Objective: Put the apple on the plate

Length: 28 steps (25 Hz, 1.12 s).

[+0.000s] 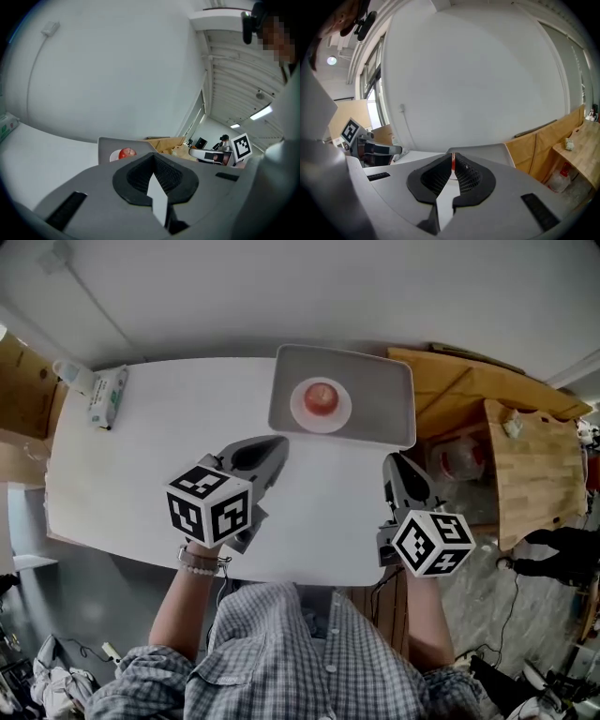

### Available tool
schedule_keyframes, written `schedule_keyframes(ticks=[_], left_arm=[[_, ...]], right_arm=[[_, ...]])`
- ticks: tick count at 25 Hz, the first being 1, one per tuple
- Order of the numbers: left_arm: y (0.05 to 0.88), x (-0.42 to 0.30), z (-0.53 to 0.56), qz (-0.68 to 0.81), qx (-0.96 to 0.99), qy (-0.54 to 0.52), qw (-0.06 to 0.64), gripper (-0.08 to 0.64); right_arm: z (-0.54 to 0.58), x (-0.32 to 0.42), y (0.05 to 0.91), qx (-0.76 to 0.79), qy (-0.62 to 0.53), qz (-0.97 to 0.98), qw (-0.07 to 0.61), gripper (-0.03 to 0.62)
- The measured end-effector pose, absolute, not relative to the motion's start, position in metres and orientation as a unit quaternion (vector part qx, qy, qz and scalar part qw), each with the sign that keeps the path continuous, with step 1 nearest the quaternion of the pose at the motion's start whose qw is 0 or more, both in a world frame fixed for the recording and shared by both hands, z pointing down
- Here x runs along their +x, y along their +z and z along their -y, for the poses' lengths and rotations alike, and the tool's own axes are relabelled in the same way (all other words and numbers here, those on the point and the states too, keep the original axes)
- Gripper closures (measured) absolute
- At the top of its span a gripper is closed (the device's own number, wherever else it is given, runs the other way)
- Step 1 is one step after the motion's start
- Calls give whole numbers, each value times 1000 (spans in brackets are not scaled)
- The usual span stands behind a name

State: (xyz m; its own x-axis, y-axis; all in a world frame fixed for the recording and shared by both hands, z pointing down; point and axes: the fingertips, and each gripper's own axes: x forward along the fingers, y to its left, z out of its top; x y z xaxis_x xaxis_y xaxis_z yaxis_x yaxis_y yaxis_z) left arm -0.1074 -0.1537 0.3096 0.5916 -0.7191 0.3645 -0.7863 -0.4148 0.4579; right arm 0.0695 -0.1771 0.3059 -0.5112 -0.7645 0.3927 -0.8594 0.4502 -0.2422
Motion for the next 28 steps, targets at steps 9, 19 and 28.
schedule_keyframes(ticks=[9,19,28], left_arm=[[273,-122,118,478,830,6,288,551],[280,-114,97,503,814,8,289,551],[277,-89,88,506,812,-18,290,551]], right_arm=[[159,78,267,478,175,858,66,560],[152,104,268,481,185,855,51,560],[149,109,265,451,170,875,50,561]])
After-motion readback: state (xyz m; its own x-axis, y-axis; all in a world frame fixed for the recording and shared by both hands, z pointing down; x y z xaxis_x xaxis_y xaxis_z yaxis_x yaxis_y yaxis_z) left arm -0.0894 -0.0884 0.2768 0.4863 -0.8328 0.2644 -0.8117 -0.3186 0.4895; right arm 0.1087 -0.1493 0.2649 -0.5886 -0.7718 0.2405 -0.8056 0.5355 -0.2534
